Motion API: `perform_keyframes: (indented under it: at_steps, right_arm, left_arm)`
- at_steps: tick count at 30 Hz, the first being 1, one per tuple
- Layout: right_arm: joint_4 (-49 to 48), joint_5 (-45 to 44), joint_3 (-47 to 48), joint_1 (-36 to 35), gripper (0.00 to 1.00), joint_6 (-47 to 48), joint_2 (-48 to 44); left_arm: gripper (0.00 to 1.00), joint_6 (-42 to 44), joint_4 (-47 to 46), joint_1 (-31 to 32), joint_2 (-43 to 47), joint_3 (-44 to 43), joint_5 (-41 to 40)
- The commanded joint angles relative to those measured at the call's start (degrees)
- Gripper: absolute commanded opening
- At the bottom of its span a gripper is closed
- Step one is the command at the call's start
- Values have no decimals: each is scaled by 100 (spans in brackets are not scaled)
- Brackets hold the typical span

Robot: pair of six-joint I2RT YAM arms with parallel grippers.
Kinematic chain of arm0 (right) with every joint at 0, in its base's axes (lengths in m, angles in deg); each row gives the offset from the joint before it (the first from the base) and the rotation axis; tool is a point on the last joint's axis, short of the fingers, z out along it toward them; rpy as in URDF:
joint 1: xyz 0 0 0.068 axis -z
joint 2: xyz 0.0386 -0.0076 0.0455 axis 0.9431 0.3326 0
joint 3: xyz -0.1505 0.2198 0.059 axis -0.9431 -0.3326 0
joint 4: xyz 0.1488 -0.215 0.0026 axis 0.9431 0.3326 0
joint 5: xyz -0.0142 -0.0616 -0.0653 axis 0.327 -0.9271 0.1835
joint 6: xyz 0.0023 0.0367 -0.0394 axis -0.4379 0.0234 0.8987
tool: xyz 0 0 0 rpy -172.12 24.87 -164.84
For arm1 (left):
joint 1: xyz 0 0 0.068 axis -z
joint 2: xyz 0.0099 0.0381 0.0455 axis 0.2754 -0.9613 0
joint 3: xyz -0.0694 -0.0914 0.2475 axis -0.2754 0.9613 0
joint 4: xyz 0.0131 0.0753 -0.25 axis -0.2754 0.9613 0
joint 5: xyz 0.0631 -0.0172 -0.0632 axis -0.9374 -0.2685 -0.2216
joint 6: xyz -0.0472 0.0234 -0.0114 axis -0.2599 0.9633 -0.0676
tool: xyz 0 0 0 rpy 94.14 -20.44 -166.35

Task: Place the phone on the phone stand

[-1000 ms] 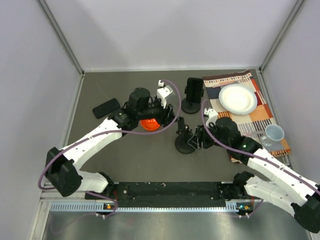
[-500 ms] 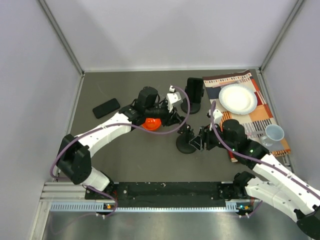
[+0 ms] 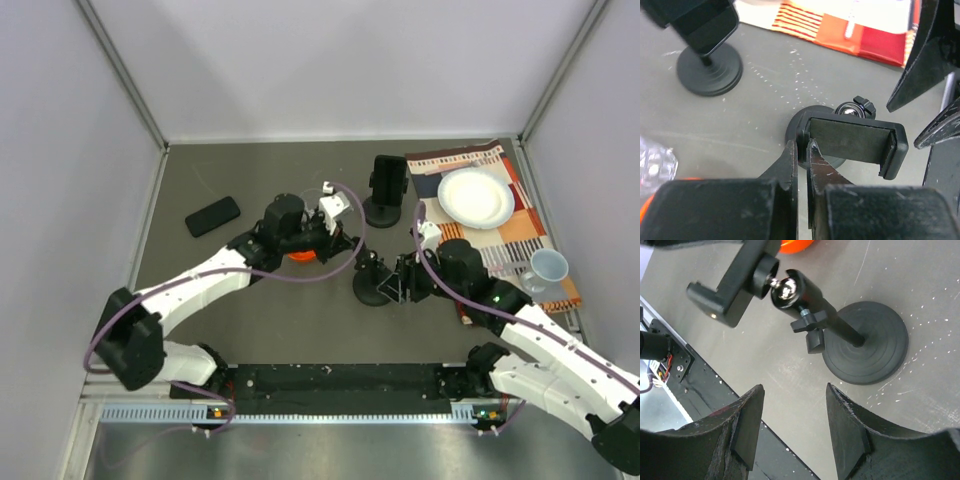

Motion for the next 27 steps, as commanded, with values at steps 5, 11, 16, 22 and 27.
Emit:
perform_keyframes:
  at_steps: [5,11,16,22,27]
  right_arm:
    - [-321,-105,96,25,54,-347,55]
    - [-348,97,272,25,57,-356,152]
    - [-357,475,439,25,64,-426,196]
    - [-304,625,650,25,75,-462,222]
    - [-137,361,1115,25,69,-856,415]
  left_arm:
    - [0,-1590,-719,1361,1682,1180,-4566]
    - [0,-3118,244,2144,1552,884,-6487]
    - [0,-4570,1732,2513,1016,119,-7576]
    - [0,-5159,2506,2909,523,-575,-8000]
    - [0,-5081,2585,3129,453,-708,-8246]
